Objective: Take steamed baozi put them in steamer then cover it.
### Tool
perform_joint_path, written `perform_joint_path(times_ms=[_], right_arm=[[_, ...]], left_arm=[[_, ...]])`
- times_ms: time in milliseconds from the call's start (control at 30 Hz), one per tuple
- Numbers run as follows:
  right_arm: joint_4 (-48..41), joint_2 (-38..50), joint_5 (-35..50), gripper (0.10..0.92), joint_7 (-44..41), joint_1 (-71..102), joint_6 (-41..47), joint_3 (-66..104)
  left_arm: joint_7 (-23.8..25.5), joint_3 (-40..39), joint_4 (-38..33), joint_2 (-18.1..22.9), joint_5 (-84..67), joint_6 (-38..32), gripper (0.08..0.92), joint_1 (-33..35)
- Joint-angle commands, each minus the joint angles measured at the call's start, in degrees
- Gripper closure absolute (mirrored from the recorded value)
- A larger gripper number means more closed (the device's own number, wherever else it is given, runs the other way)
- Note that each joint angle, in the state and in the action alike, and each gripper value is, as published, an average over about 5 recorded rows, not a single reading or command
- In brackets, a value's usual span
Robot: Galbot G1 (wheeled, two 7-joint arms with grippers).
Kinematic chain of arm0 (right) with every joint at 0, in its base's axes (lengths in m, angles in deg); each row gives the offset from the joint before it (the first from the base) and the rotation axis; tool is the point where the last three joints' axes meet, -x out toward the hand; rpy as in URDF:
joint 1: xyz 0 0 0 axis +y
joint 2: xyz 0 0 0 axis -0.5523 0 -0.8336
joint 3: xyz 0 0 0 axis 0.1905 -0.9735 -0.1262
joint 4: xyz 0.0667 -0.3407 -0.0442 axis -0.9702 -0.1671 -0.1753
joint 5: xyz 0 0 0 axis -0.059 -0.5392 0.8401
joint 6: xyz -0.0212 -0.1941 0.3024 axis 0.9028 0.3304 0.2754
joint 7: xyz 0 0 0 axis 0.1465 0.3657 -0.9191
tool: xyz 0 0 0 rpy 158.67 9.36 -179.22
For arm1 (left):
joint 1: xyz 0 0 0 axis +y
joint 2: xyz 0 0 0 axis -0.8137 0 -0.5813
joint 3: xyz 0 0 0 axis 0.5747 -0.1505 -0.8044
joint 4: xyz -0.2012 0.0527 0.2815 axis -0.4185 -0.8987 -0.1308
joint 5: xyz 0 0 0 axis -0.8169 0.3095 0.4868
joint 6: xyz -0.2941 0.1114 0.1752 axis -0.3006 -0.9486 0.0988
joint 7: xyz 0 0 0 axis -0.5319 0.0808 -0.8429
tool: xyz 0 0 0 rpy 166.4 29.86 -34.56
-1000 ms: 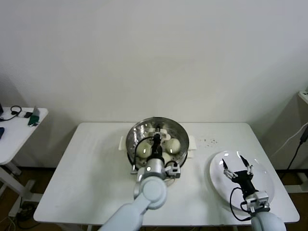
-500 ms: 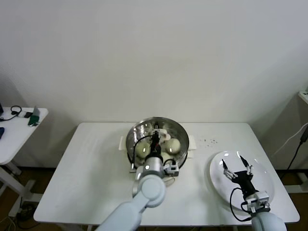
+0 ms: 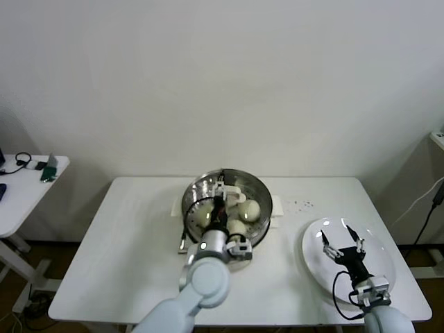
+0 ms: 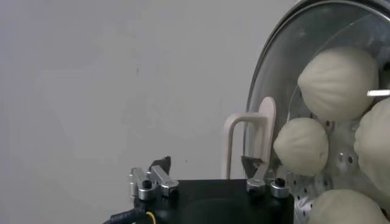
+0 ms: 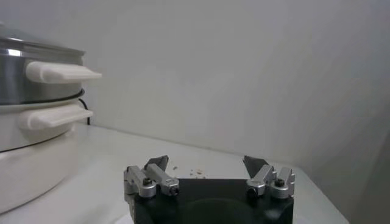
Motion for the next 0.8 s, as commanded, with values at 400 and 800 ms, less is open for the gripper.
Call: perform_joint_path(times_ms=[400, 800], right_arm=[[-1.0, 0.3, -0.5, 0.203, -0.1, -1.1, 0.2, -0.2], [-0.3, 0.5, -0.5, 0.203, -1.4, -1.0, 0.1, 0.1]], left_arm=[[-7.3, 11.8, -19.6, -14.4, -22.4, -0.6, 0.177, 14.1], [-30.2, 38.5, -18.5, -11.8, -59.8, -29.5, 0.177, 31.1]])
